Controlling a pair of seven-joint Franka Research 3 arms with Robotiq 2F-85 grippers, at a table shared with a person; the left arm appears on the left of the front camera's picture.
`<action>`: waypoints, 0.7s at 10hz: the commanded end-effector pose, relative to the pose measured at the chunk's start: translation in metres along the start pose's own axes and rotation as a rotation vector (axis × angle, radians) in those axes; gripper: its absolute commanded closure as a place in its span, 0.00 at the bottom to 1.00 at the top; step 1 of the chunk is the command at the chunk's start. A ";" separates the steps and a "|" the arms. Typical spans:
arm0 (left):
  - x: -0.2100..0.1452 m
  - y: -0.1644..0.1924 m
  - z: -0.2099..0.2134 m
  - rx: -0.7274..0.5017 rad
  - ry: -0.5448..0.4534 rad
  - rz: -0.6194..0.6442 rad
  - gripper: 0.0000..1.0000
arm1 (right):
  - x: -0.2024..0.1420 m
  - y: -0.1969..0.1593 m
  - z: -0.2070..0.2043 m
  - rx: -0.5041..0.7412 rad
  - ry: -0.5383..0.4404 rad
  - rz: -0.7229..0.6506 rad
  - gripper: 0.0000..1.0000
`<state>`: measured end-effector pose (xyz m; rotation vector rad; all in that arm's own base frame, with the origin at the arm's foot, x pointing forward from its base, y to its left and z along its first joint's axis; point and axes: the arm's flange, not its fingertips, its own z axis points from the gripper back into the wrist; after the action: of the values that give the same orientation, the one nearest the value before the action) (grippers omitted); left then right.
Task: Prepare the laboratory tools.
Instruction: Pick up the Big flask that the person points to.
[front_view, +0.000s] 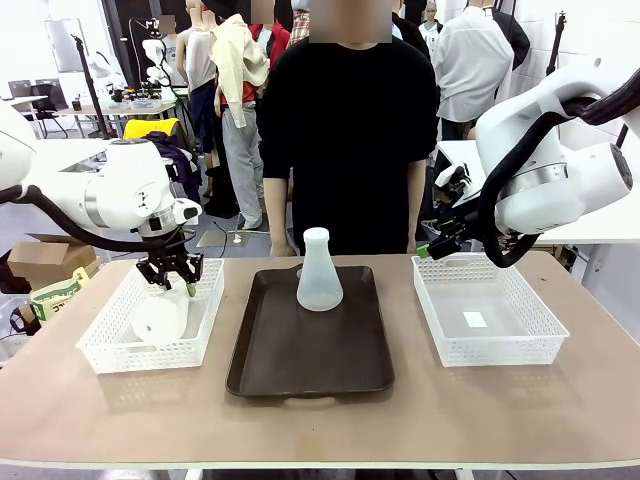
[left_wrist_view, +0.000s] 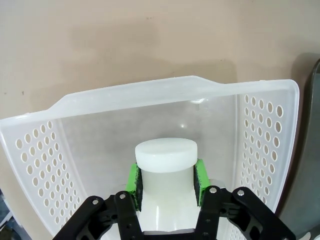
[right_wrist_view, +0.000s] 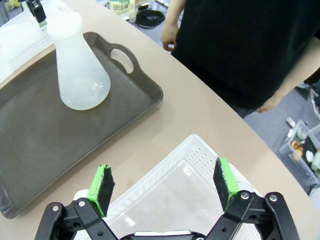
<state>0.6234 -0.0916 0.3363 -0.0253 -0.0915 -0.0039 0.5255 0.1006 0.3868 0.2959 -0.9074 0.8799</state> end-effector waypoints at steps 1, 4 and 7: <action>-0.005 0.000 -0.015 0.044 0.019 0.007 1.00 | 0.001 -0.002 -0.002 0.000 0.004 0.008 0.00; 0.000 0.000 0.000 0.003 0.000 -0.003 1.00 | 0.001 -0.002 -0.002 0.000 0.004 0.008 0.00; 0.000 0.000 0.000 0.003 0.000 -0.003 1.00 | 0.001 -0.002 -0.002 0.000 0.004 0.008 0.00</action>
<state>0.6236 -0.0919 0.3373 -0.0195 -0.0934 -0.0082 0.5255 0.1006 0.3868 0.2959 -0.9074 0.8798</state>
